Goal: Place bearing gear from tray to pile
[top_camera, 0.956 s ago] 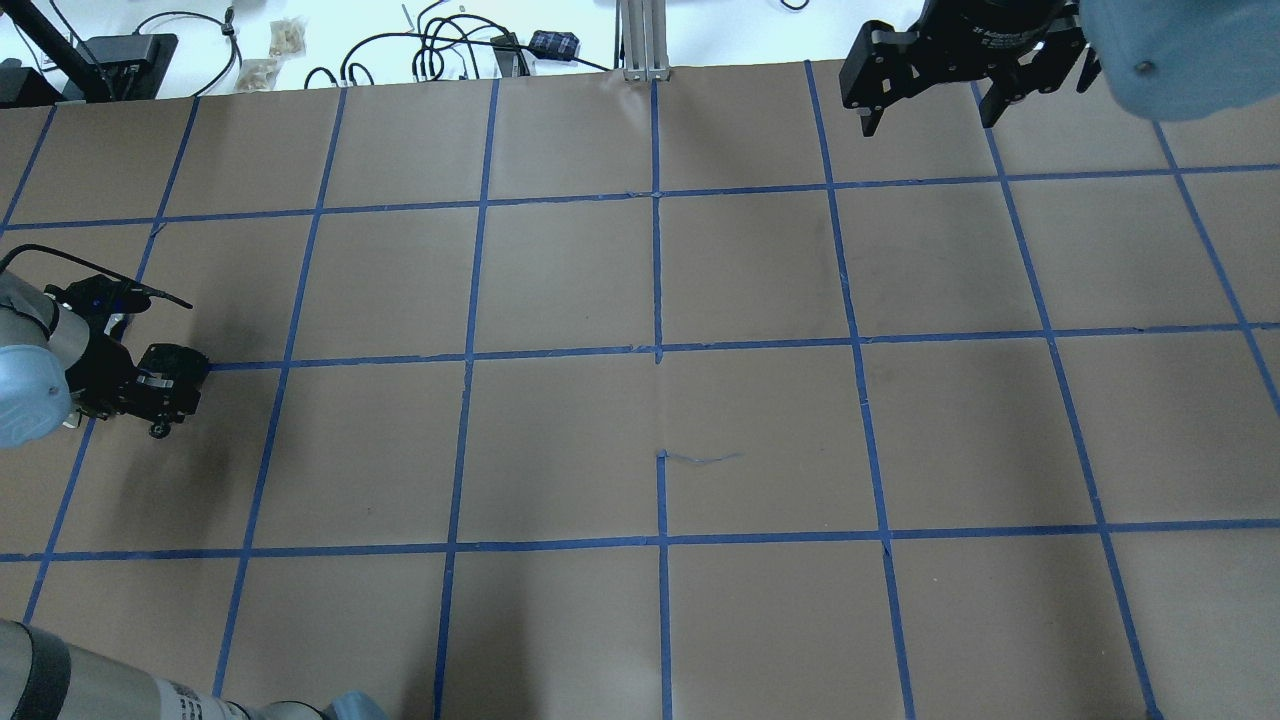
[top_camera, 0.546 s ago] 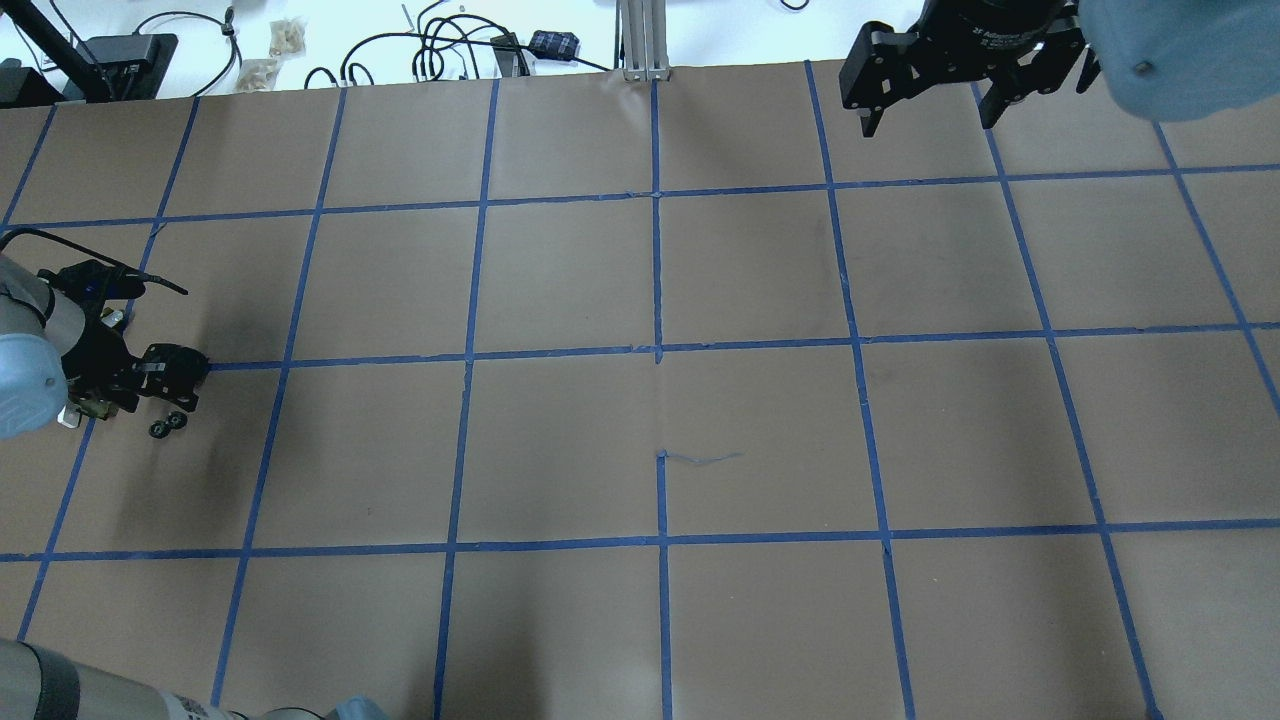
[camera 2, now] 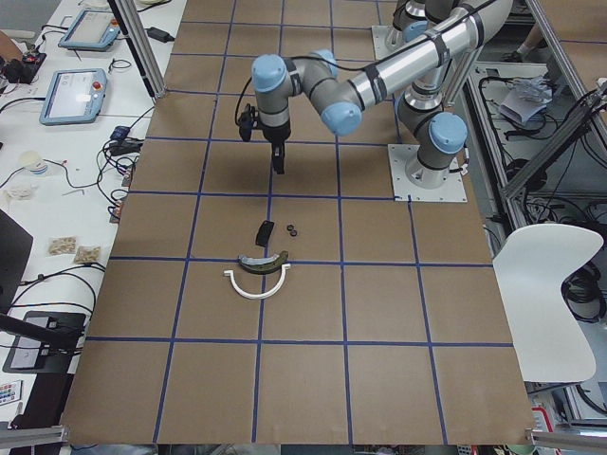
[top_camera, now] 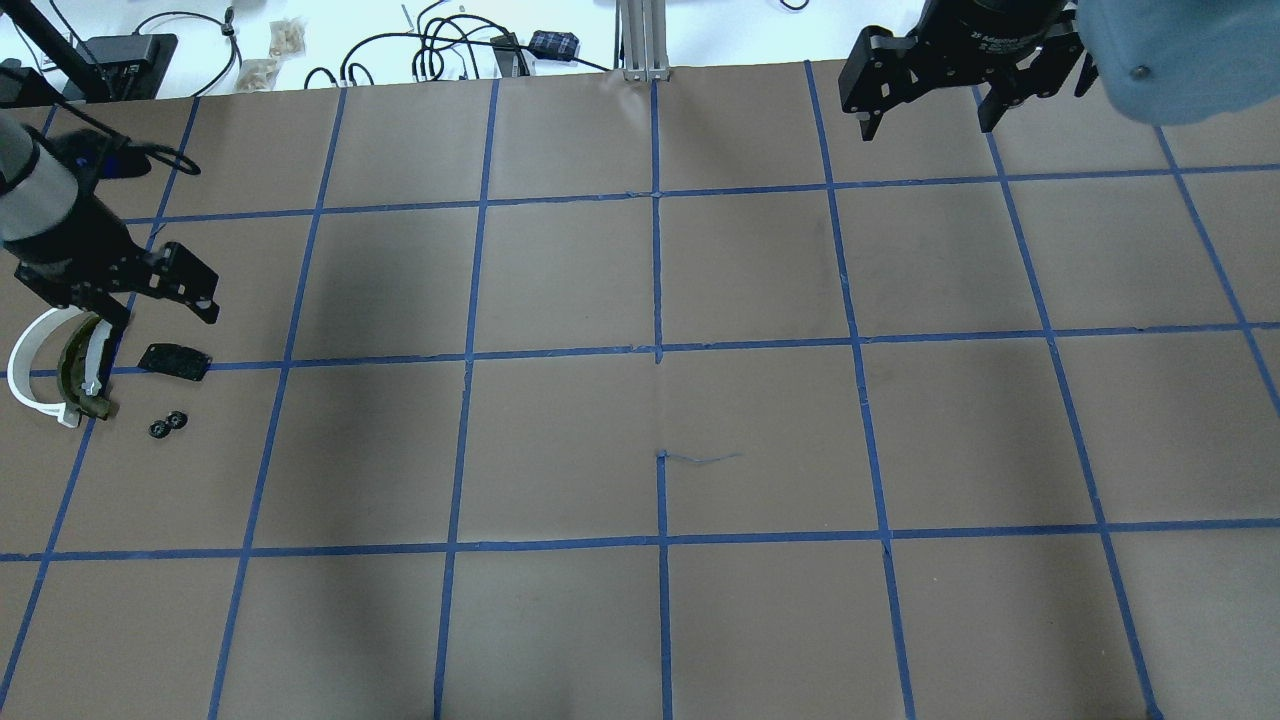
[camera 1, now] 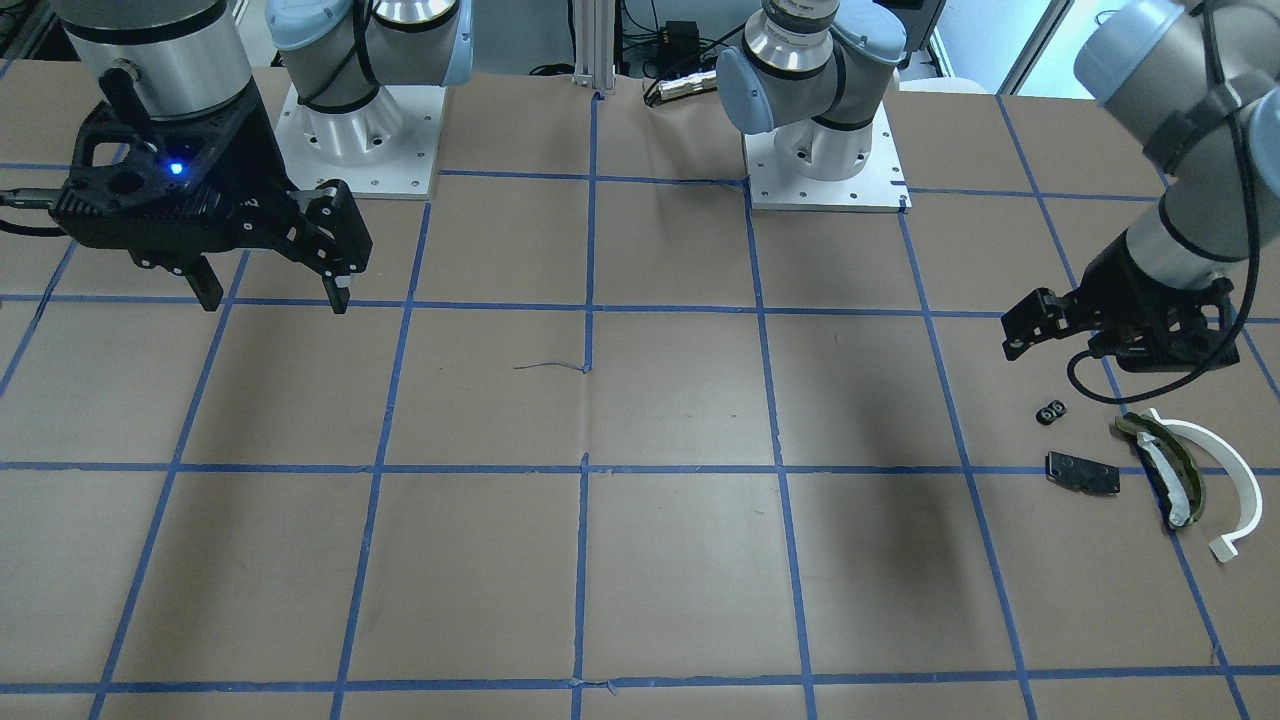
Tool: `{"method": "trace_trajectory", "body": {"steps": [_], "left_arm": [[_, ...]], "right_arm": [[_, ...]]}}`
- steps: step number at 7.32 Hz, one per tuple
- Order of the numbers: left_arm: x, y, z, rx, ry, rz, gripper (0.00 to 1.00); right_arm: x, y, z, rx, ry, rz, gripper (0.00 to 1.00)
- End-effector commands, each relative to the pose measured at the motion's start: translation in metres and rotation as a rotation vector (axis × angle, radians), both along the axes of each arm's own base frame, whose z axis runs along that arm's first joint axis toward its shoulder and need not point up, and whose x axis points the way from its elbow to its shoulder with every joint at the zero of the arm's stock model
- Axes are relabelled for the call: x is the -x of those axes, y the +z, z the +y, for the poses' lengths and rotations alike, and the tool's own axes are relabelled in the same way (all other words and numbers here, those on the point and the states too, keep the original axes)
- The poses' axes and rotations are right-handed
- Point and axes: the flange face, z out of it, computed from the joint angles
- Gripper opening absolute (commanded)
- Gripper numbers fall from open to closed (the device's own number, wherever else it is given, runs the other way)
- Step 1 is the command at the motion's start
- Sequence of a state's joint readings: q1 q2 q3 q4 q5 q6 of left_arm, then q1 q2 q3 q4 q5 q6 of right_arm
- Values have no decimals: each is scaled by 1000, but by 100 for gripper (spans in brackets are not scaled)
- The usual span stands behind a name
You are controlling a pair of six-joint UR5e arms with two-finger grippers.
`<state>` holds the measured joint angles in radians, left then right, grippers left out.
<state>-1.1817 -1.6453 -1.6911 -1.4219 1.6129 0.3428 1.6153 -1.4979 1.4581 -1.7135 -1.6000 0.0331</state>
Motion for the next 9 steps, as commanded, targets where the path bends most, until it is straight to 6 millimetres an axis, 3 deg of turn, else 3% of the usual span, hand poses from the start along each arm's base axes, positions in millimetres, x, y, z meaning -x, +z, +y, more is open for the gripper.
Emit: {"method": "trace_trajectory", "body": {"steps": [1, 2, 3, 4, 6, 7, 8, 9], "left_arm": [[93, 83, 6, -10, 33, 11, 100], [156, 90, 12, 7, -31, 14, 100], [202, 102, 25, 38, -57, -2, 100], [215, 115, 37, 64, -26, 16, 100], [215, 114, 52, 66, -75, 13, 100], [211, 117, 42, 129, -56, 16, 100], [193, 119, 23, 209, -23, 13, 100], [189, 115, 21, 195, -13, 14, 100]], "right_arm": [[0, -1, 0, -1, -1, 0, 100], [0, -1, 0, -1, -1, 0, 100], [0, -1, 0, -1, -1, 0, 100], [0, 0, 0, 0, -1, 0, 100], [0, 0, 0, 0, -1, 0, 100], [0, 0, 0, 0, -1, 0, 100], [0, -1, 0, -1, -1, 0, 100], [0, 0, 0, 0, -1, 0, 100]]}}
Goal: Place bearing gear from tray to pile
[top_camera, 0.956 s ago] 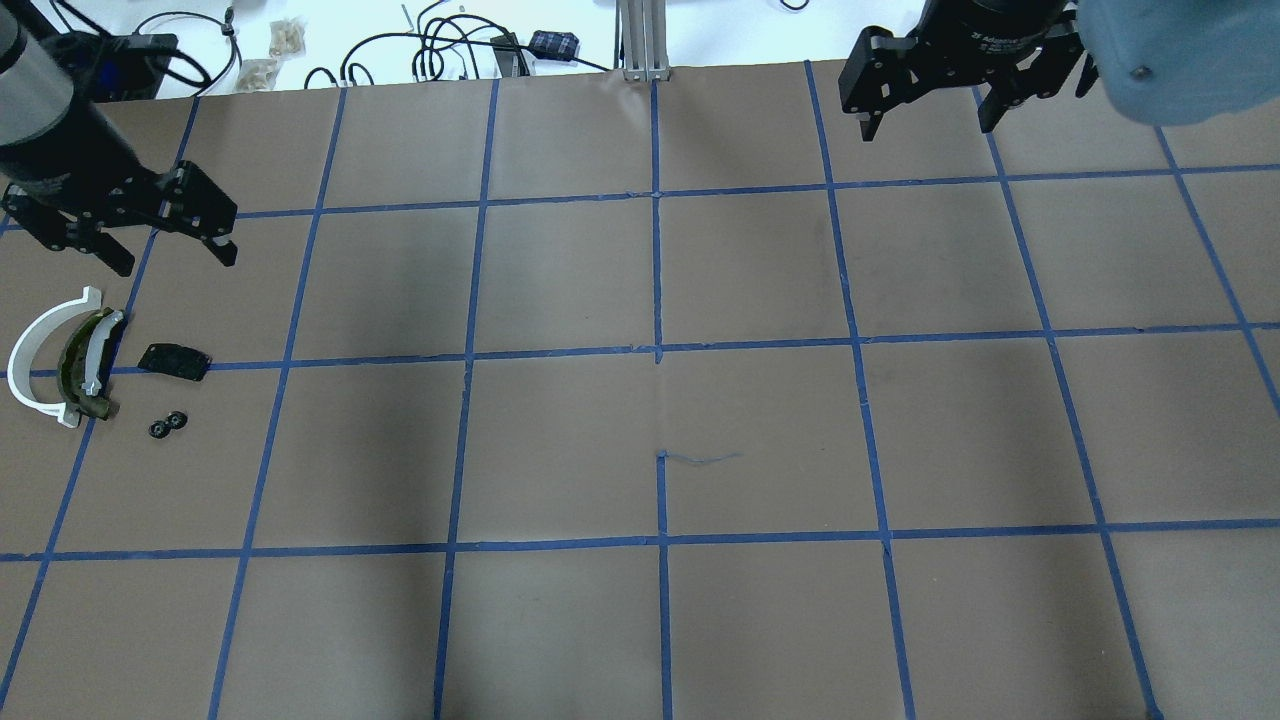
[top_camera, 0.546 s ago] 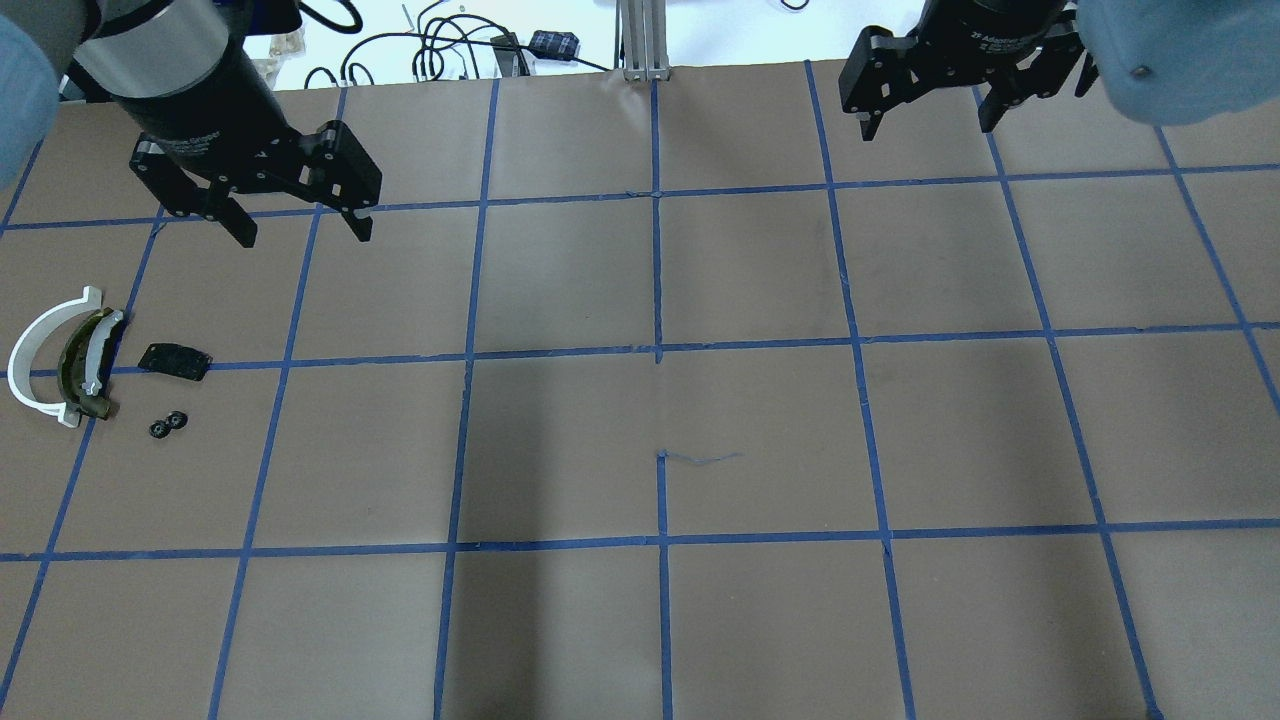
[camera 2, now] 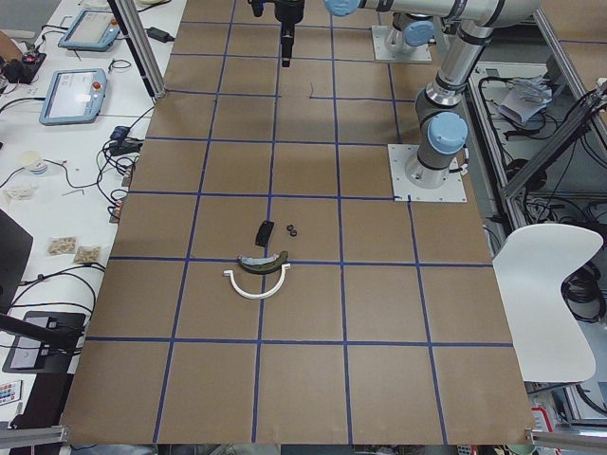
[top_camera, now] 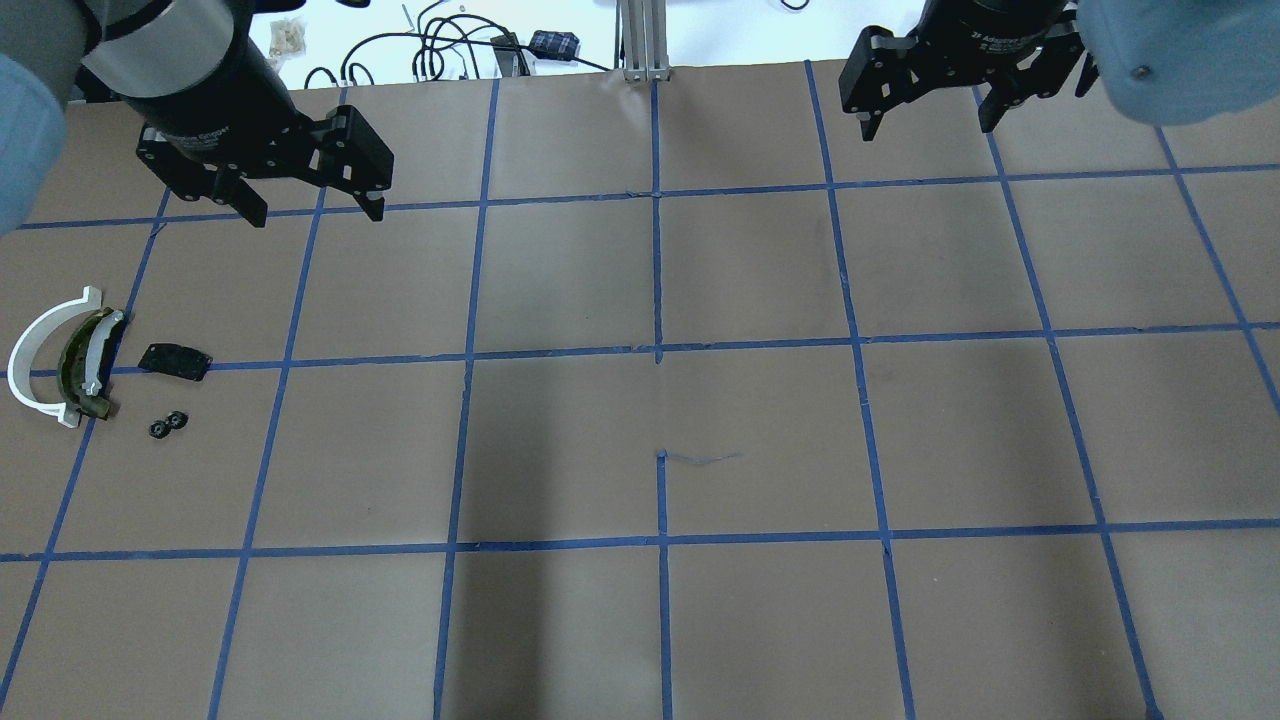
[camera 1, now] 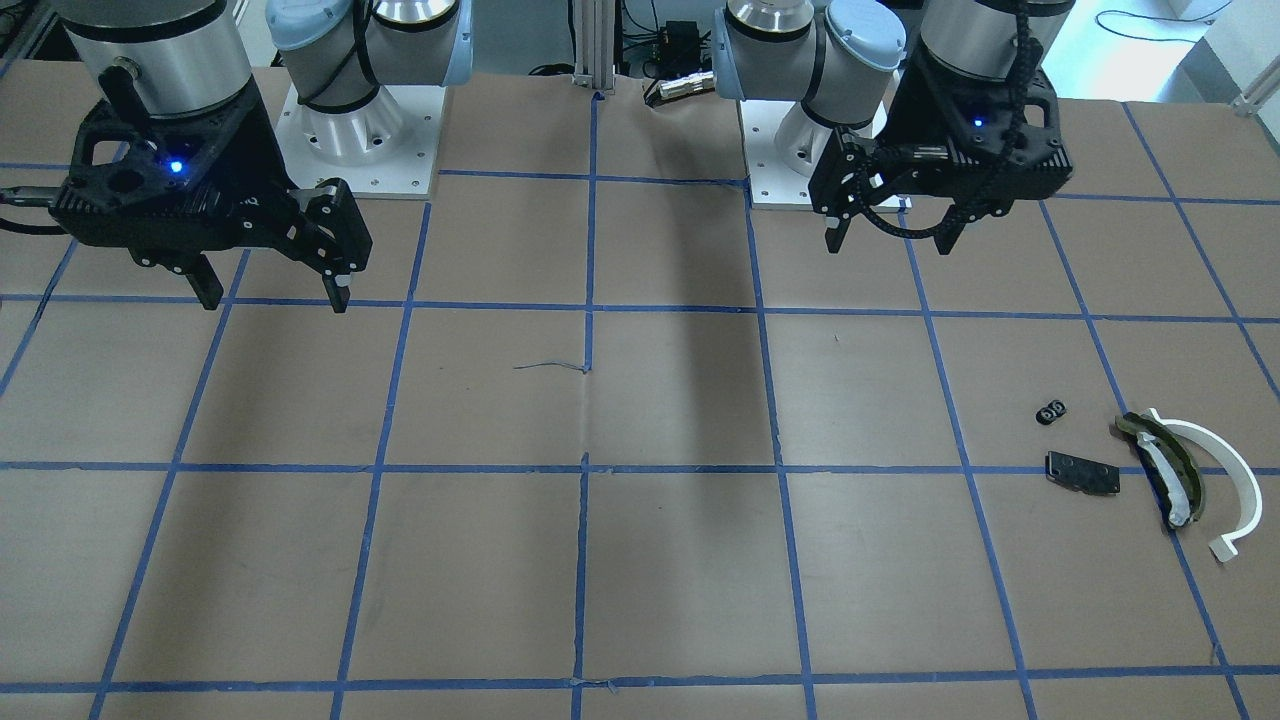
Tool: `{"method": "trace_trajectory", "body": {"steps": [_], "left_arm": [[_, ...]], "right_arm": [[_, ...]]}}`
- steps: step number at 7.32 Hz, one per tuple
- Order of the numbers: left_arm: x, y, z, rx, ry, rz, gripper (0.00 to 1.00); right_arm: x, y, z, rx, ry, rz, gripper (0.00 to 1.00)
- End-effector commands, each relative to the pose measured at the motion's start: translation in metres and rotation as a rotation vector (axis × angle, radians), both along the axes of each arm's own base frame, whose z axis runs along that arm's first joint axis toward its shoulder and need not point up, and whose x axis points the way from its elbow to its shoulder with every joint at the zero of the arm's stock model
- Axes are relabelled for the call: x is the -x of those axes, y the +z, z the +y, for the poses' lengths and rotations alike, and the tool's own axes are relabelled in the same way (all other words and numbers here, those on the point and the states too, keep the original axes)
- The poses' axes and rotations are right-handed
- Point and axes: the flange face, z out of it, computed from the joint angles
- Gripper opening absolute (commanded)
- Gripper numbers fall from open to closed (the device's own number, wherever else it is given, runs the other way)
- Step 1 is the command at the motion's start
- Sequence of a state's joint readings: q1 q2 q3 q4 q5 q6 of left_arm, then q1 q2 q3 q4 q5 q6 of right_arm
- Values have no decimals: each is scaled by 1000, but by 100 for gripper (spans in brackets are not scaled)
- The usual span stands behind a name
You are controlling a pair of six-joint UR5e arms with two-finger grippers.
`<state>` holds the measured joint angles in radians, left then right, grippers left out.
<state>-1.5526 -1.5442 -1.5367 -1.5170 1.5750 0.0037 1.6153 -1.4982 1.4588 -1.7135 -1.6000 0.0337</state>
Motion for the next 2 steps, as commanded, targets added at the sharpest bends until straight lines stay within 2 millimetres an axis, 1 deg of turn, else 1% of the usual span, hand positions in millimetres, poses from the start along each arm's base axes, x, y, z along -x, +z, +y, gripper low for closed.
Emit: {"method": "trace_trajectory", "body": {"steps": [1, 2], "left_arm": [[-7, 1, -10, 25, 15, 7, 100], [0, -7, -4, -16, 2, 3, 100]], "right_arm": [[0, 0, 0, -1, 0, 0, 100], [0, 0, 0, -1, 0, 0, 100]]}}
